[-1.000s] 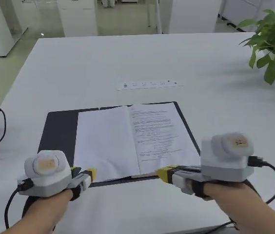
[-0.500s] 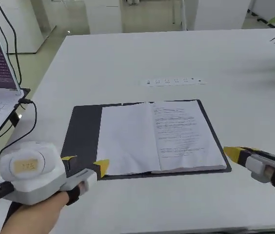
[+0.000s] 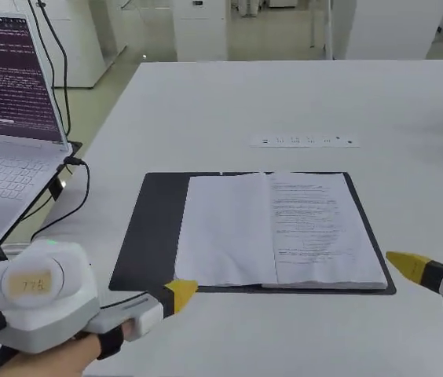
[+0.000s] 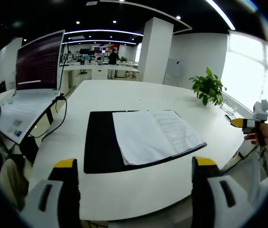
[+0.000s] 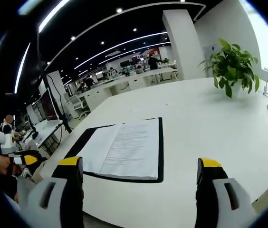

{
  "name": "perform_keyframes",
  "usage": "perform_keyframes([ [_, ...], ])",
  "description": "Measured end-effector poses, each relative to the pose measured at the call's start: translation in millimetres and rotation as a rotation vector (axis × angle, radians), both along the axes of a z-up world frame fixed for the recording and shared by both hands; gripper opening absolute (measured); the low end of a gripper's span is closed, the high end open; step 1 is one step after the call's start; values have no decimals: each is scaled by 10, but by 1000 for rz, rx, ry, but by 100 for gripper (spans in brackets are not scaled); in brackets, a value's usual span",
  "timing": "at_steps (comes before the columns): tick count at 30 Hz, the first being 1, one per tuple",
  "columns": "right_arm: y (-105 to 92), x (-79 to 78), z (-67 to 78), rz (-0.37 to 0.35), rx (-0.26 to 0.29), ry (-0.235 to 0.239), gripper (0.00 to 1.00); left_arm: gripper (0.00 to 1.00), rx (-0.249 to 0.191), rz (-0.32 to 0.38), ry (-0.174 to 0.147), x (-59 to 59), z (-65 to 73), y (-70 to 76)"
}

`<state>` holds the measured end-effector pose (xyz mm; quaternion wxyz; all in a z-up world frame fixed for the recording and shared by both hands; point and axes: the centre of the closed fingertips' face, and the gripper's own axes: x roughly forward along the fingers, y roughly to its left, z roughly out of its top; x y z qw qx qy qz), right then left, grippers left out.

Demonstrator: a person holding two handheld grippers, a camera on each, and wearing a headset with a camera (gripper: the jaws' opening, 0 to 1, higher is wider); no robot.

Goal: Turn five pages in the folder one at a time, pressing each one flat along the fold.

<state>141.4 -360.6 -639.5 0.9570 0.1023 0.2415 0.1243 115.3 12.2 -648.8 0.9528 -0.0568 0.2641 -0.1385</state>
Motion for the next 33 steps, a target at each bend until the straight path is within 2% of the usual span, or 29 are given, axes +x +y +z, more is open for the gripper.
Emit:
perform_keyframes([
  [3,2,2,28,6,4,-14,100,99,15,-2,-3,-12,0,21],
  [5,23,9,8,18,1,-4,100,99,27,-7,-3,-10,-5,44],
  [11,140,26,-27,44,18,11,100,99,19,3,-4,2,38,39],
  [16,220,44,-32,59,34,9,99,99,24,-9,-9,63,62,-15],
  [21,322,21,-66,74,46,11,98,99,31,-39,-7,172,25,-145],
  [26,389,-35,-100,74,73,18,96,99,44,-97,6,280,-57,-403],
  [30,388,-74,-158,60,93,22,95,99,56,-163,20,404,-172,-697],
  [33,377,-103,-181,46,113,23,93,91,62,-205,38,470,-264,-900],
])
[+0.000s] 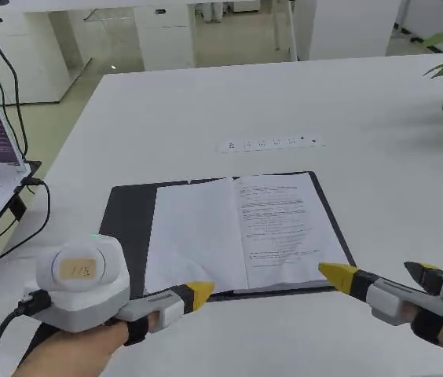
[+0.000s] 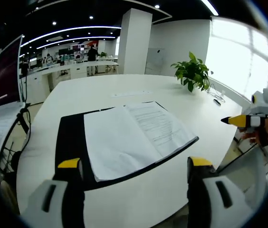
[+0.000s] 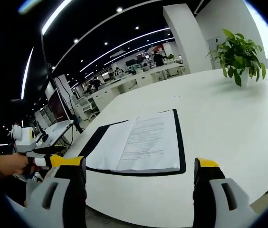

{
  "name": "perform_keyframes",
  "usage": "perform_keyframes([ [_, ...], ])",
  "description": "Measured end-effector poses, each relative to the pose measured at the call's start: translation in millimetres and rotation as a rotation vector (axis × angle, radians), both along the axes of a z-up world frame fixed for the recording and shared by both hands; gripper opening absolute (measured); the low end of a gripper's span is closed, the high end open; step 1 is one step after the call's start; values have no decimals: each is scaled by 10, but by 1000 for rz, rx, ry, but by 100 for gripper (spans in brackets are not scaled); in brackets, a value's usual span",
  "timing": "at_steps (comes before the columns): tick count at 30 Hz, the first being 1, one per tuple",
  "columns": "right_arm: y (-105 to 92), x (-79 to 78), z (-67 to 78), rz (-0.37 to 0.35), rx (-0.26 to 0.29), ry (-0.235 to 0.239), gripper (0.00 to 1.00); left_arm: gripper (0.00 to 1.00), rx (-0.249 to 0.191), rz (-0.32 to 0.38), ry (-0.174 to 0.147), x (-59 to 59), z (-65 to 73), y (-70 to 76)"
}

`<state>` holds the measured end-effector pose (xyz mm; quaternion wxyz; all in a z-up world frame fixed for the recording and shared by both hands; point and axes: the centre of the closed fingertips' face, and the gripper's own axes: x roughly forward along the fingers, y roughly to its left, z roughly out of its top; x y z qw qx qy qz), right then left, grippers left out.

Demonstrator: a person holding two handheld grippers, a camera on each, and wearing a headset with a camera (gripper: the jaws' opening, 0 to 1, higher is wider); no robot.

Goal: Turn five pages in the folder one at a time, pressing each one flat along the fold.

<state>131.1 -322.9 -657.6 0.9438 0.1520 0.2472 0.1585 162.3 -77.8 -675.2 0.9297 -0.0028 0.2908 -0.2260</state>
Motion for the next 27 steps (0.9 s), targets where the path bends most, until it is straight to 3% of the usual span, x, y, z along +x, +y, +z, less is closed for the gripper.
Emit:
perform_keyframes([
  [3,-31,-36,-6,-16,14,3,93,92,-3,-34,12,88,-103,-232],
  [7,-82,-46,9,-38,34,-9,92,87,34,-109,51,123,-261,-524],
  [9,-112,-44,9,-55,27,-20,91,86,29,-110,50,164,-290,-611],
  [16,-151,-54,31,-77,45,-34,92,84,23,-182,44,320,-443,-1155],
  [22,-180,-59,39,-92,64,-41,92,81,18,-203,48,446,-623,-1499],
  [27,-231,-38,49,-97,76,-48,90,78,11,-210,53,525,-708,-1705],
])
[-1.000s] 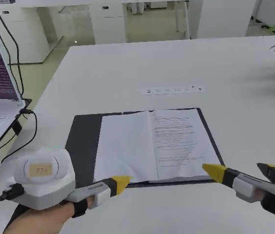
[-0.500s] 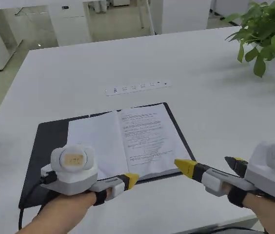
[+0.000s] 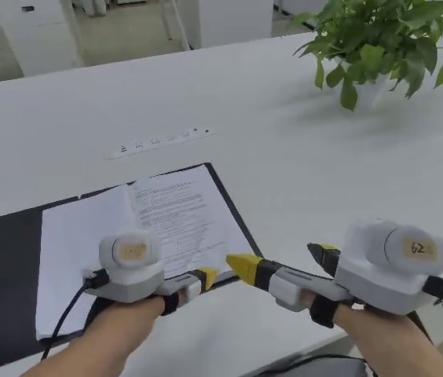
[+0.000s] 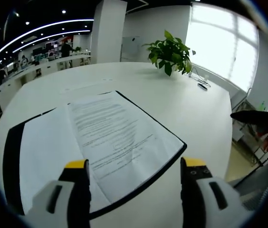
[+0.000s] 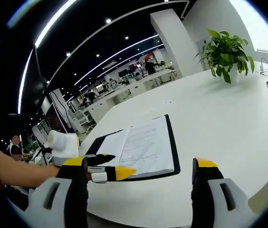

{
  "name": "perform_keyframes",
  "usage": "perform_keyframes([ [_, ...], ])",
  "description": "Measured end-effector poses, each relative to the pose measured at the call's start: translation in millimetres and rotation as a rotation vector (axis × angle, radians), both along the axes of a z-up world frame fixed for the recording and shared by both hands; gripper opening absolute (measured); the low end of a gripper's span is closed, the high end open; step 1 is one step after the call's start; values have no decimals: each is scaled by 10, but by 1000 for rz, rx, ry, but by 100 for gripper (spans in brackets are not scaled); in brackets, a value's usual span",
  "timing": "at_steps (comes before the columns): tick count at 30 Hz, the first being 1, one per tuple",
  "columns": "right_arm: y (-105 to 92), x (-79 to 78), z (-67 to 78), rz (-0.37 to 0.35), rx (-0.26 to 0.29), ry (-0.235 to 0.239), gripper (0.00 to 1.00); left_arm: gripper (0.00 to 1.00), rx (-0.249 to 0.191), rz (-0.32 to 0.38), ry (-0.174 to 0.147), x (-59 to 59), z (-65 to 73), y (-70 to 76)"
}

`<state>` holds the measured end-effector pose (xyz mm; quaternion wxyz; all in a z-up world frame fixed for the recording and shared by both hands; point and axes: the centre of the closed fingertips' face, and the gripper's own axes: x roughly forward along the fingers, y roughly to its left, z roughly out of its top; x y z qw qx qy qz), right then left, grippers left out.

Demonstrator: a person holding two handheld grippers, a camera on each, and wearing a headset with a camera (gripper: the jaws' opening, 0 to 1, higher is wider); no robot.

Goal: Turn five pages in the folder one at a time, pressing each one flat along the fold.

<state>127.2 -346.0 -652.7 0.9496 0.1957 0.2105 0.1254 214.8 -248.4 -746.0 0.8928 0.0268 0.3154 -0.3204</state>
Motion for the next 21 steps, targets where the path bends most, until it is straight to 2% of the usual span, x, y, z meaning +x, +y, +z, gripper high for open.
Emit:
perform_keyframes([
  [9,-79,64,9,-16,16,-9,89,71,-9,-30,-16,96,-137,-274],
  [11,-99,69,10,-23,17,-10,89,69,-2,-29,-31,140,-170,-306],
  [16,-134,61,-21,-38,23,-9,88,64,-29,1,-53,249,-210,-405],
  [19,-131,41,-64,-37,28,2,88,58,2,27,-56,275,-312,-383],
  [21,-132,21,-98,-35,27,12,88,51,58,35,-128,315,-342,-310],
])
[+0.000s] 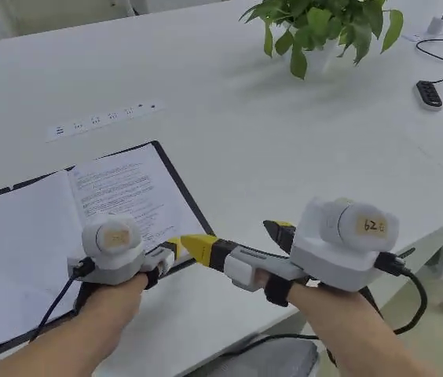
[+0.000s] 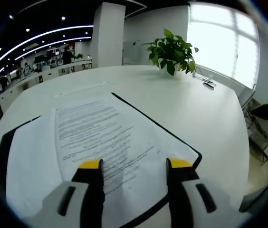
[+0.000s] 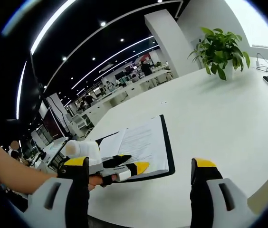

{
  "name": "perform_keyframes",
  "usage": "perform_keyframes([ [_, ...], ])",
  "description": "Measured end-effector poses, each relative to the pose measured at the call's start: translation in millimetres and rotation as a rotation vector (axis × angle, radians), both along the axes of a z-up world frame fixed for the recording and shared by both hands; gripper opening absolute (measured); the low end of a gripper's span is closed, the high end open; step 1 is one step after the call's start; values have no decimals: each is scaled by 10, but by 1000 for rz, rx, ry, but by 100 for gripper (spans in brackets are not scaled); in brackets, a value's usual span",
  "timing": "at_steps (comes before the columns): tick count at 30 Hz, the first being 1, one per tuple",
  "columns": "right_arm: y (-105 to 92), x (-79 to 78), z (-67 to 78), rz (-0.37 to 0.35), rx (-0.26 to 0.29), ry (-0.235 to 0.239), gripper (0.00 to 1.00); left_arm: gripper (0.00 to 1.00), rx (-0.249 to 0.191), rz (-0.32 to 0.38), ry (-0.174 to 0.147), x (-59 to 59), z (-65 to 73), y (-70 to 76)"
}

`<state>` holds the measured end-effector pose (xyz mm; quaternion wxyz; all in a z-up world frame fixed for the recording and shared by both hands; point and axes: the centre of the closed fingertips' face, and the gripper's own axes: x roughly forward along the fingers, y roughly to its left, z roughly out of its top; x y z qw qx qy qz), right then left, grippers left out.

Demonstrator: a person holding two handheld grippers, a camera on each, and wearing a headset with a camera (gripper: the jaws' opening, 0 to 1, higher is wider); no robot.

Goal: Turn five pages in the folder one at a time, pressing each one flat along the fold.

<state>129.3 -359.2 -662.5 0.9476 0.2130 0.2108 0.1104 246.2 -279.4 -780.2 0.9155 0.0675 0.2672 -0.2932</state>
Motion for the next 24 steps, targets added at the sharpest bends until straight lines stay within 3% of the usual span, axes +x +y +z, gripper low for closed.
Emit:
perform_keyframes([
  [1,-4,-11,-17,0,2,2,88,49,-1,-2,-13,-7,-10,-1],
  [2,-10,-19,-31,-2,2,6,88,48,-49,20,-16,-6,3,0],
  [3,-18,-26,-45,-4,2,11,87,46,-62,28,-24,-6,5,19],
  [4,-27,-37,-57,-7,4,12,87,45,-47,4,-61,-5,1,35],
  [9,-61,-46,-96,-22,18,26,86,43,-76,-18,-117,-26,-23,53],
  [24,8,-73,-223,-10,18,63,82,37,-114,-33,-175,-35,-18,20],
])
